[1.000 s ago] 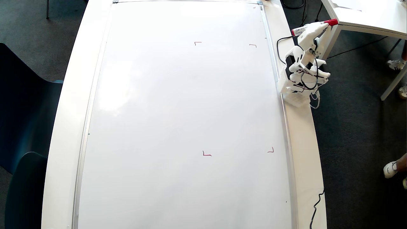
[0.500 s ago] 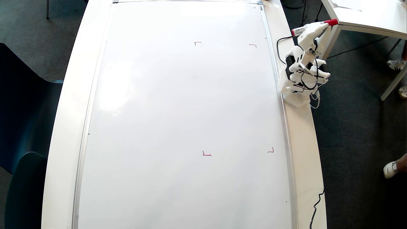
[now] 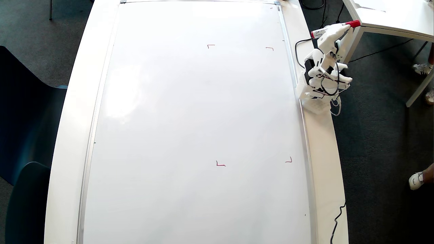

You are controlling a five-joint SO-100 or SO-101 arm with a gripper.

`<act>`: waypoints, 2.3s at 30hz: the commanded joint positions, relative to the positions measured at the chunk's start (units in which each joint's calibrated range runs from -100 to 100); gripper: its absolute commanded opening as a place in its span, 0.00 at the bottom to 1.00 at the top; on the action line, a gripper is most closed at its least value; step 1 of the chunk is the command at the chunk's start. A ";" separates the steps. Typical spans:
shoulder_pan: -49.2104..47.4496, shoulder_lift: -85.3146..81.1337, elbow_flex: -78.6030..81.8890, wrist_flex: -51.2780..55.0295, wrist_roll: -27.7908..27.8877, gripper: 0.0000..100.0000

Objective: Draw on a whiteboard a robot head using a pen attached to the gripper

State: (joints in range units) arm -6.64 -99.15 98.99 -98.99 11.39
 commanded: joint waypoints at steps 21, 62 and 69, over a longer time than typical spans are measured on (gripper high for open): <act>0.19 0.41 0.37 -0.75 0.46 0.01; 0.26 1.42 -2.90 0.46 0.30 0.01; -0.25 19.03 -28.23 18.53 0.14 0.01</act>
State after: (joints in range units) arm -7.01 -88.99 84.29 -89.61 11.39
